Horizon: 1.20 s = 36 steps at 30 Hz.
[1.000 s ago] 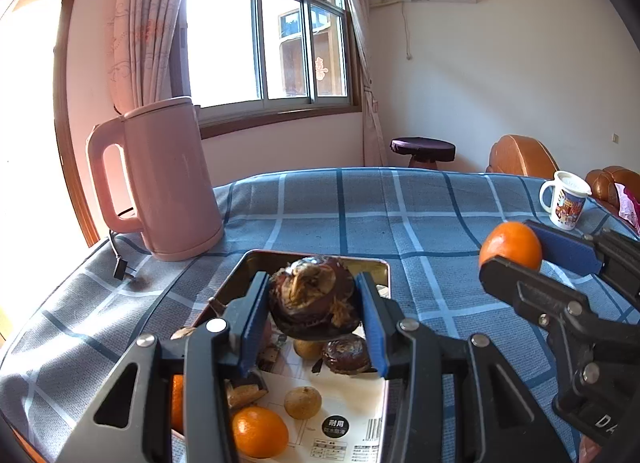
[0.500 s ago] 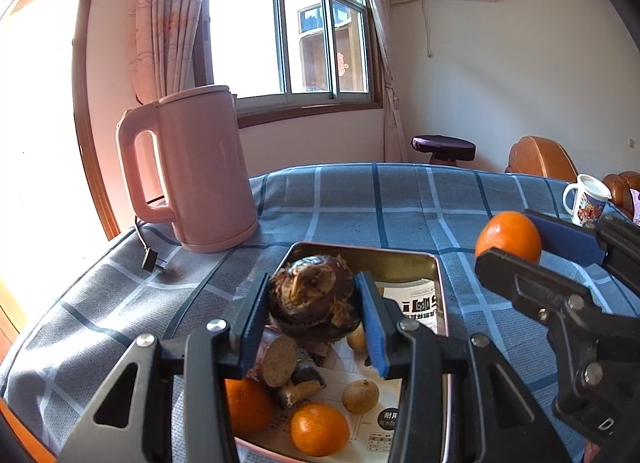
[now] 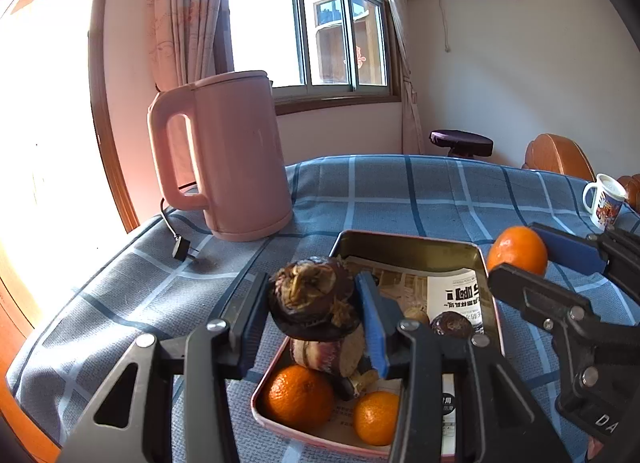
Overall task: Organize fruits
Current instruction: 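Lower the dark brown fruit into the tin with the left tool while the right lowers the mandarin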
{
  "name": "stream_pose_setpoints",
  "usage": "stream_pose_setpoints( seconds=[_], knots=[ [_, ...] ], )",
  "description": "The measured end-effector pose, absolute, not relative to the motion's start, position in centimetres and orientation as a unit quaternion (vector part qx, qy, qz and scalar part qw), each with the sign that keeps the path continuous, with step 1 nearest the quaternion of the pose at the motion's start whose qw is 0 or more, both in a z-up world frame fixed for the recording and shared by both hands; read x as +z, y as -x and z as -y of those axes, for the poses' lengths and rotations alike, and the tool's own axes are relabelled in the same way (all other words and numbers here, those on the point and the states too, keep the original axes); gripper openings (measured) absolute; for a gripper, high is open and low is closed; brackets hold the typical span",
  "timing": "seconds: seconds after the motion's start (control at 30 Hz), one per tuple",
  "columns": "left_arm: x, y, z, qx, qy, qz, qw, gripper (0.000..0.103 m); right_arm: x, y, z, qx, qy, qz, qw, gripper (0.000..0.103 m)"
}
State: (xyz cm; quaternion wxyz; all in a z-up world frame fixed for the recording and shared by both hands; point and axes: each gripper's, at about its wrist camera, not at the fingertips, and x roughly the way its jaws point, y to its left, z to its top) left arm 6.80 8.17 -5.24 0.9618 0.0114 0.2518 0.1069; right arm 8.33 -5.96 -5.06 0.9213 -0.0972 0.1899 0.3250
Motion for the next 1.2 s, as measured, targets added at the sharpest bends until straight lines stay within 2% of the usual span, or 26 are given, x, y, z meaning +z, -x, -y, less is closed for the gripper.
stream_pose_setpoints(
  seconds=[1.2],
  knots=[
    [-6.3,-5.9,-7.4,0.063,-0.026,-0.262,0.963,0.045,-7.5,-9.2,5.0,0.323,0.095,-0.237,0.911,0.043]
  ],
)
